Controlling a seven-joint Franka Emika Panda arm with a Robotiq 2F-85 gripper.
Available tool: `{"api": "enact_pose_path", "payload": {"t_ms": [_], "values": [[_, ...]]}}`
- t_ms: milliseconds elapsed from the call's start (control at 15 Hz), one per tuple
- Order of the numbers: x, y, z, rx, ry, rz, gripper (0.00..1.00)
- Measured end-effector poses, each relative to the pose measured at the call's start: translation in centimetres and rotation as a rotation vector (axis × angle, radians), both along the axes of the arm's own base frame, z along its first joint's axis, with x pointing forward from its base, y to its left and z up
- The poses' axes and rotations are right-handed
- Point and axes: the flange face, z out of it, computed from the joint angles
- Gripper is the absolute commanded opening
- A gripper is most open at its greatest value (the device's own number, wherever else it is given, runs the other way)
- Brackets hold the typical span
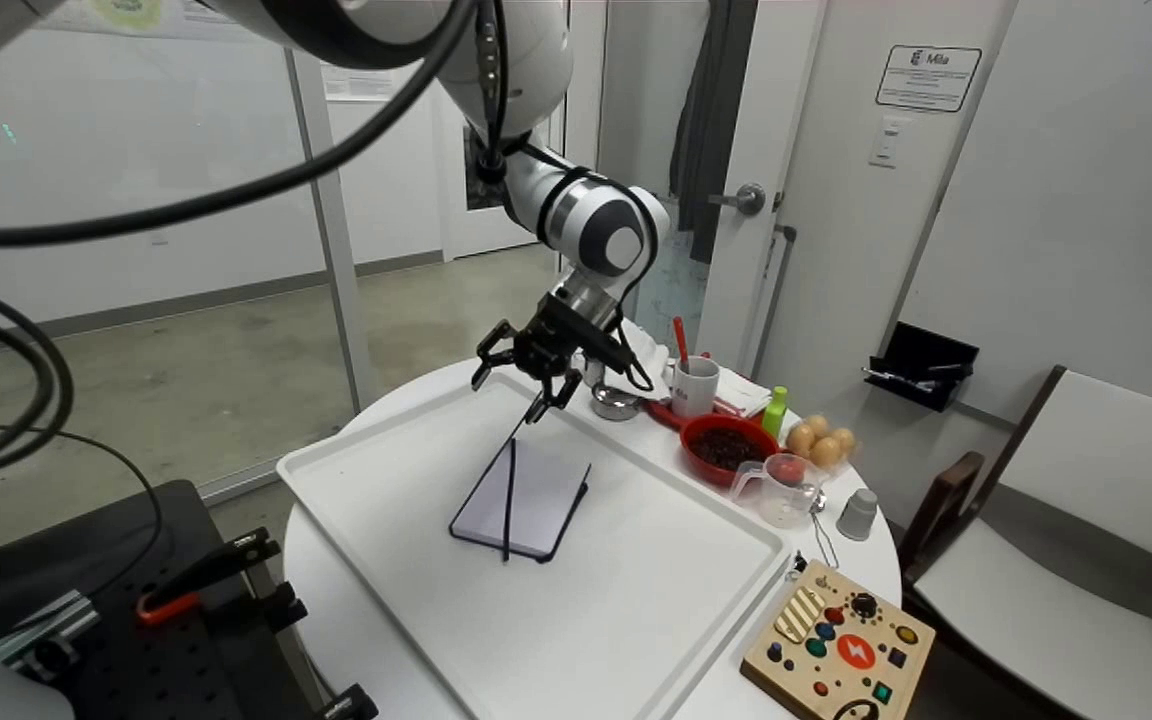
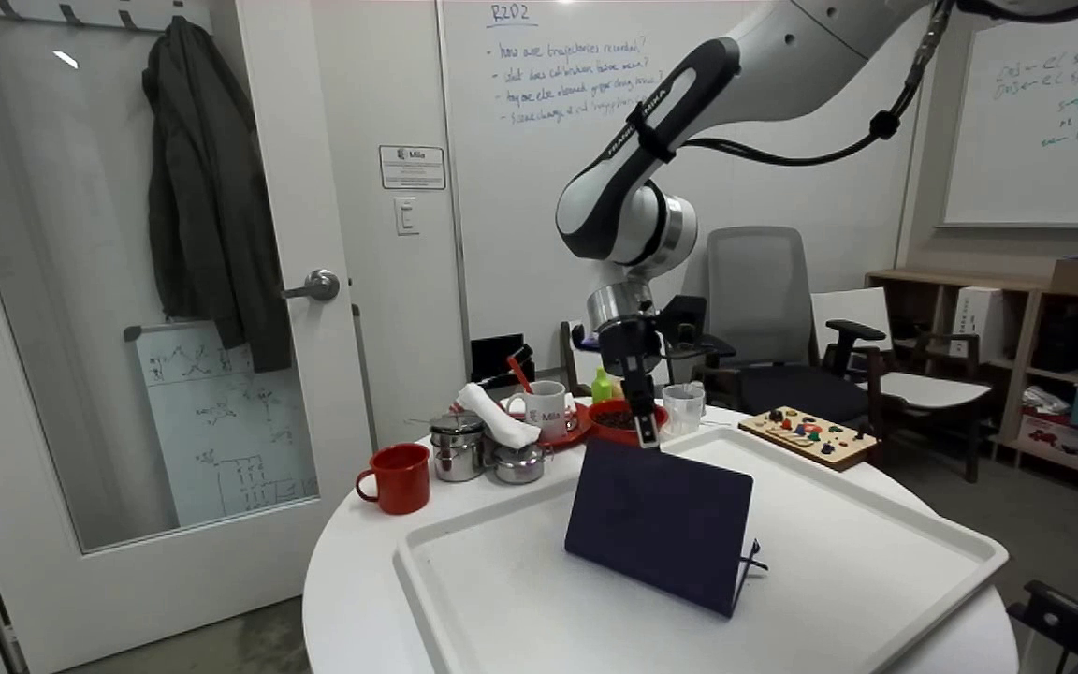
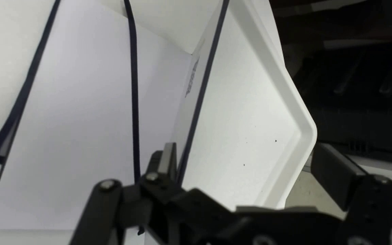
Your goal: Open the book on the table
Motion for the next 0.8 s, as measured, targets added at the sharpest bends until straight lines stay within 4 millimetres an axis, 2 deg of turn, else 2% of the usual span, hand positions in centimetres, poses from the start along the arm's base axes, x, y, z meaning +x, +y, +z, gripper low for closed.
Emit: {"api": "enact_pose_path", "payload": {"t_ms": [467, 800], "values": [[-2.3, 6.1, -0.4, -0.128, 0.018, 0.197, 1.0], [-4.2, 9.3, -0.7, -0.217, 0.041, 0.355, 1.0]]}}
